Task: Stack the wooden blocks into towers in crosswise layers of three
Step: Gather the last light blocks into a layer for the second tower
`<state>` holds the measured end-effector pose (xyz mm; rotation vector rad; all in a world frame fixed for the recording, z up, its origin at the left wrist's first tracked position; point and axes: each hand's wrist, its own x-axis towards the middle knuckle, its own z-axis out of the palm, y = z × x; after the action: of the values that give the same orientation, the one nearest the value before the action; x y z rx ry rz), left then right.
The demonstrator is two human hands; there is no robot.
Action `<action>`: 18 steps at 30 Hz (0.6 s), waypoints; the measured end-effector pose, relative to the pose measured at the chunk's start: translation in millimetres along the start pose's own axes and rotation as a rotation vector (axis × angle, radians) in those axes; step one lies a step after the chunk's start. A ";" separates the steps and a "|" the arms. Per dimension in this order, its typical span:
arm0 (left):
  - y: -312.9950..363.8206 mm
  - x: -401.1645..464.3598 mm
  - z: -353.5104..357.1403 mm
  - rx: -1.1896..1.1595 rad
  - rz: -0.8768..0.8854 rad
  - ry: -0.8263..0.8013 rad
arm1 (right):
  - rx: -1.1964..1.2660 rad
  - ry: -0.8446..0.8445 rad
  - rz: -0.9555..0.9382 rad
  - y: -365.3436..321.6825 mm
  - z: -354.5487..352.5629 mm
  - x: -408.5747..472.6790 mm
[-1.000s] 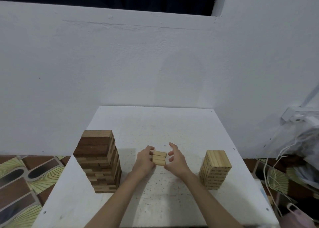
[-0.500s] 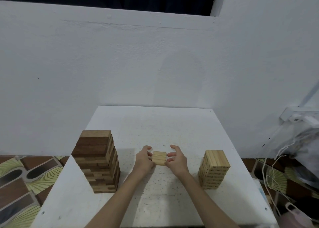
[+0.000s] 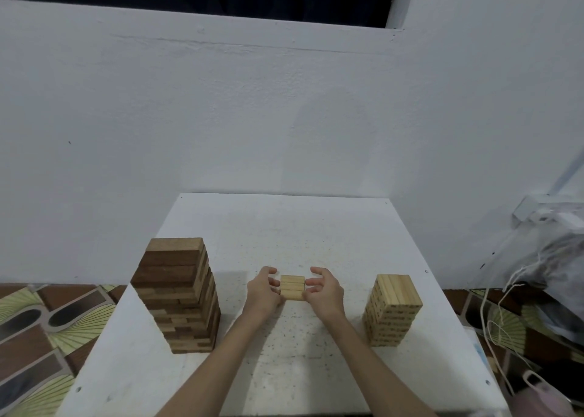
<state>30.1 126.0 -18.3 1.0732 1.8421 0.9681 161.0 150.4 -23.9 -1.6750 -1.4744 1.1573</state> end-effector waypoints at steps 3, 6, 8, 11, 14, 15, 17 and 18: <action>-0.7 -0.4 -0.2 0.013 0.014 0.004 | 0.021 0.022 0.005 -0.8 0.4 -0.6; -1.2 0.5 -0.1 -0.007 0.018 0.019 | 0.044 0.039 0.008 -2.1 0.9 -0.8; -0.2 0.0 0.0 -0.019 0.023 0.022 | 0.049 0.034 0.012 -3.0 1.0 -1.2; -0.3 0.6 1.1 -0.039 0.025 0.028 | 0.058 0.033 0.023 -3.0 1.0 -1.3; 0.3 0.2 1.1 -0.041 0.018 0.019 | 0.061 0.043 0.031 -2.4 1.3 -0.9; 0.0 0.9 0.8 -0.046 0.009 0.017 | 0.058 0.047 0.028 -2.2 1.2 -0.7; 0.1 1.7 0.3 -0.051 0.003 0.011 | 0.053 0.057 0.026 -2.5 1.0 -0.7; 0.3 1.5 0.0 -0.049 0.004 0.010 | 0.055 0.063 0.027 -2.6 0.8 -0.6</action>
<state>29.7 127.5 -18.4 1.0444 1.8157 1.0179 159.1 150.2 -21.9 -1.6831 -1.3738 1.1384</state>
